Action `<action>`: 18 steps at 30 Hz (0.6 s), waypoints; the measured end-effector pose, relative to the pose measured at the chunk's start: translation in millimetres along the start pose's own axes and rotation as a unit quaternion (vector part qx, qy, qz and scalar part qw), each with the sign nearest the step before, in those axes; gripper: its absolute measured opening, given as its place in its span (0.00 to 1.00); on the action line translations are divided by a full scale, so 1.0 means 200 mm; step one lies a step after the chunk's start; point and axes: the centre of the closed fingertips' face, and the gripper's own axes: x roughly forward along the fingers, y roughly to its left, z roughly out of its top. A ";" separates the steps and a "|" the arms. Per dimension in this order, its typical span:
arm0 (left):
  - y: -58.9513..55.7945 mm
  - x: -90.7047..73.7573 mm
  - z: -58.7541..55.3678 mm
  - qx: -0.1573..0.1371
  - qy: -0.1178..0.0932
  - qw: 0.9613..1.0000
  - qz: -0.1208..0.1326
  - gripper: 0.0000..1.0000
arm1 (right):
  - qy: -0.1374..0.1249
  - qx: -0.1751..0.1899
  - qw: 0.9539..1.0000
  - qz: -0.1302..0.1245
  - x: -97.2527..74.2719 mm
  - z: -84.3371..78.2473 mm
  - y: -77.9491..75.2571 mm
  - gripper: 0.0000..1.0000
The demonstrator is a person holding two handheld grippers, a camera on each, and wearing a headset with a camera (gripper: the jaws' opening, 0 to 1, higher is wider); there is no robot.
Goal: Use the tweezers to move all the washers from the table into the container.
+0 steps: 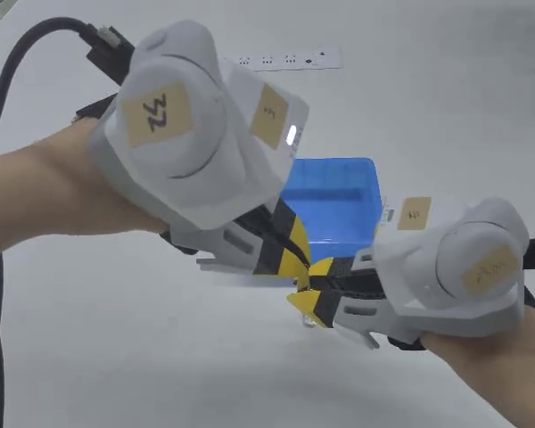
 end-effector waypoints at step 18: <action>0.03 0.04 -0.02 -0.163 -0.049 0.984 0.053 0.10 | -0.006 0.037 0.999 -0.023 -0.03 0.02 -0.06 0.02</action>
